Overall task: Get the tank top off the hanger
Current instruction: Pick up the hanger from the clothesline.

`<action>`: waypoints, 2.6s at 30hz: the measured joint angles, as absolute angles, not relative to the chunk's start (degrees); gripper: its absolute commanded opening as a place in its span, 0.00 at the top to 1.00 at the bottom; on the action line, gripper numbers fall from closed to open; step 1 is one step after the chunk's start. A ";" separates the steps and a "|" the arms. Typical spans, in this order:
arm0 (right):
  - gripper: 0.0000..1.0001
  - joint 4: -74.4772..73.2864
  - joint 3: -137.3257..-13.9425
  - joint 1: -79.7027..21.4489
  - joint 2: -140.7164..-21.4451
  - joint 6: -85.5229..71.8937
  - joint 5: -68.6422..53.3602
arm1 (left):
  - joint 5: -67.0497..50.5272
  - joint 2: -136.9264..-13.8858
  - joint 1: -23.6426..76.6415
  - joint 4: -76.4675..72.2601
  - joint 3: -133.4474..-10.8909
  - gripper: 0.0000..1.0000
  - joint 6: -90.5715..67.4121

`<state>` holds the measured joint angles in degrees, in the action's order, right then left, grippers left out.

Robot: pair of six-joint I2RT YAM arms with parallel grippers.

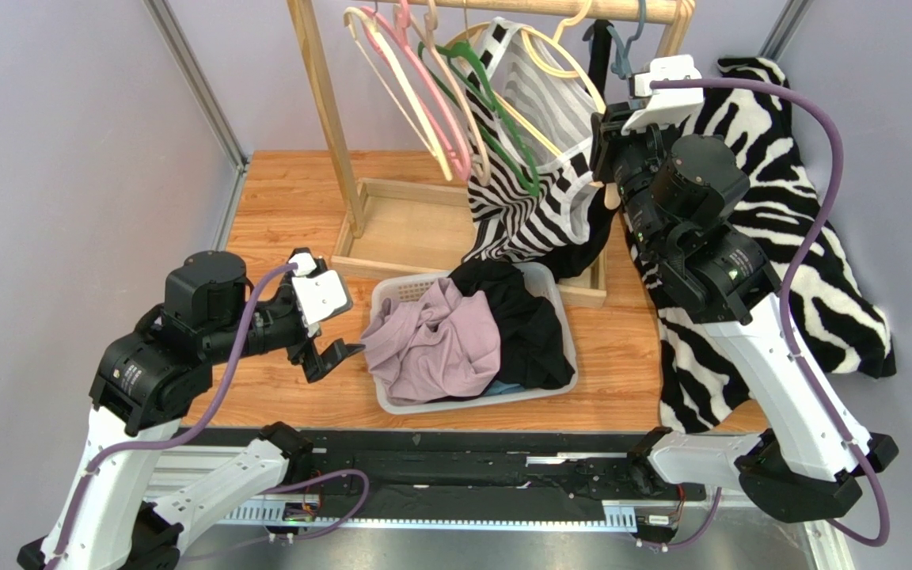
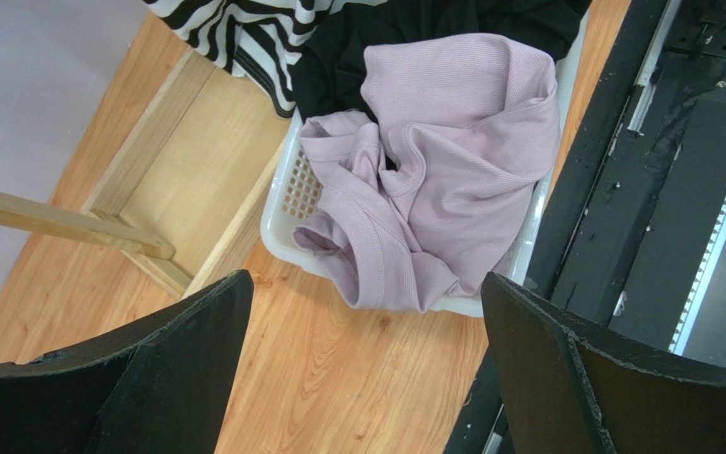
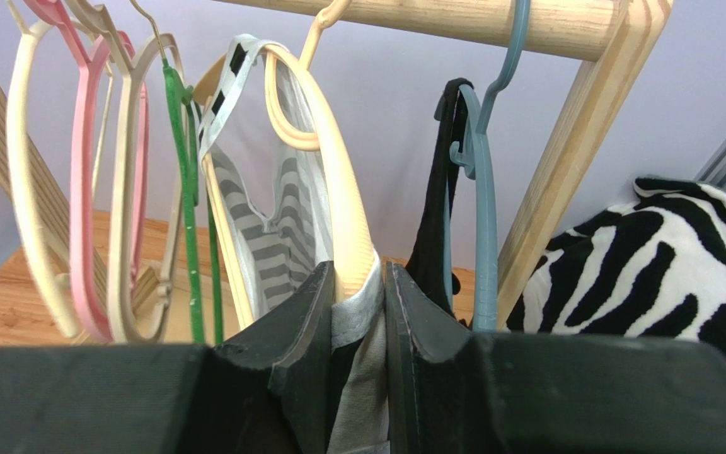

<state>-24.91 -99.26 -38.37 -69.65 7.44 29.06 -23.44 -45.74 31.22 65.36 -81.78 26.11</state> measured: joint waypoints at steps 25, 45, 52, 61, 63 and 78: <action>0.44 -39.33 -109.67 -38.33 -82.06 -2.13 16.45 | -23.42 -45.41 31.03 65.36 -81.78 0.01 26.11; 1.00 -47.31 -113.65 -37.69 -88.75 -7.35 16.78 | -23.03 -44.38 31.03 65.39 -81.73 0.01 26.13; 1.00 -41.80 -110.83 -37.47 -86.19 -4.19 17.26 | -23.03 -44.12 30.98 65.36 -80.73 0.01 26.11; 1.00 -29.17 -102.59 -38.11 -79.46 1.39 18.00 | -23.00 -44.05 30.70 65.36 -80.55 0.01 26.11; 1.00 -26.70 -100.97 -38.26 -78.02 1.83 18.09 | -23.00 -44.01 30.65 65.36 -80.51 0.01 26.11; 1.00 -43.77 -97.12 -39.33 -63.48 1.28 10.96 | -21.12 -44.12 30.61 64.05 -80.31 0.01 25.76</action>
